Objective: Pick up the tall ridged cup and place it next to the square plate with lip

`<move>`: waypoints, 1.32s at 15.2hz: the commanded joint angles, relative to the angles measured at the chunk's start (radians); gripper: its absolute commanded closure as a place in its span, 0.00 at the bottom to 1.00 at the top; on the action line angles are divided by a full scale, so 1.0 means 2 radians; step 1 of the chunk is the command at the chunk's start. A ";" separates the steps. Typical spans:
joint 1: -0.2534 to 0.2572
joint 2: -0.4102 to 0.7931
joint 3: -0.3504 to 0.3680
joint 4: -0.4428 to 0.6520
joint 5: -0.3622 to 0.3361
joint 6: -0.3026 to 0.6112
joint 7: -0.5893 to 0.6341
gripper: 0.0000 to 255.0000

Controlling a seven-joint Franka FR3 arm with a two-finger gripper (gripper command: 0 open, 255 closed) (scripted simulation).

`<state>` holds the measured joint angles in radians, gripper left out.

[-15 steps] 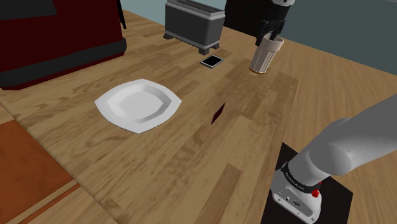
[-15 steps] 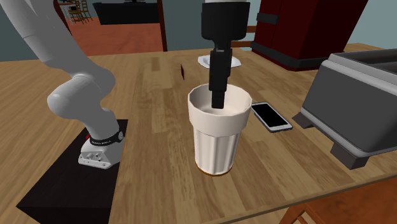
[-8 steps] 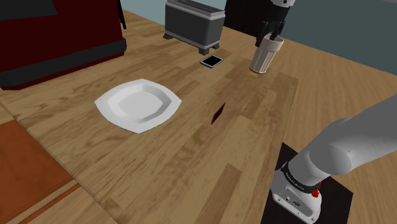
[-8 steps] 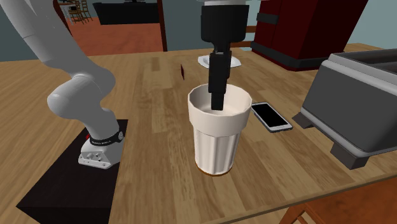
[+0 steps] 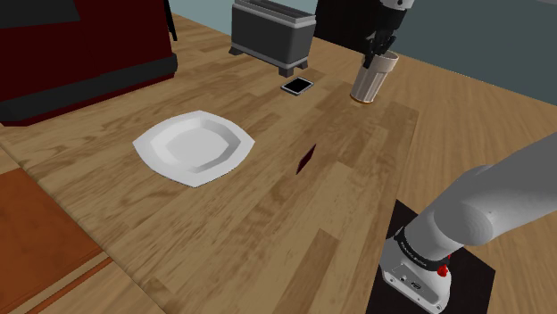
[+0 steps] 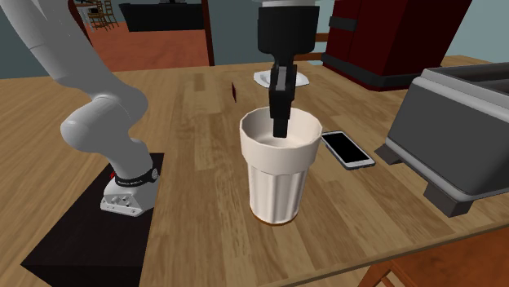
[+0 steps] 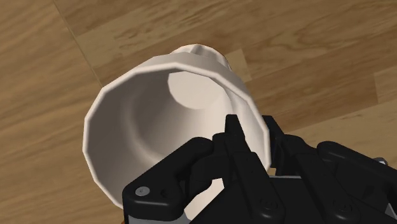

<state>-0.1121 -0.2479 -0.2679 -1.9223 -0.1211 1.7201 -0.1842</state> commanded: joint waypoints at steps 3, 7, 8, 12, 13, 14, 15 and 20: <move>0.000 0.001 0.000 0.007 0.000 -0.007 0.000 1.00; 0.001 0.005 0.001 0.039 0.002 -0.034 -0.003 1.00; 0.001 0.007 0.001 0.047 0.002 -0.040 -0.003 1.00; 0.002 0.014 0.001 0.081 0.004 -0.068 -0.006 1.00; 0.002 0.016 0.001 0.090 0.005 -0.075 -0.007 1.00; 0.002 0.018 0.001 0.099 0.005 -0.082 -0.008 1.00; 0.002 0.021 0.001 0.109 0.006 -0.089 -0.009 1.00; 0.002 0.033 0.000 0.152 0.009 -0.120 -0.013 1.00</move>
<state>-0.1086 -0.1856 -0.2690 -1.6296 -0.1043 1.4882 -0.2110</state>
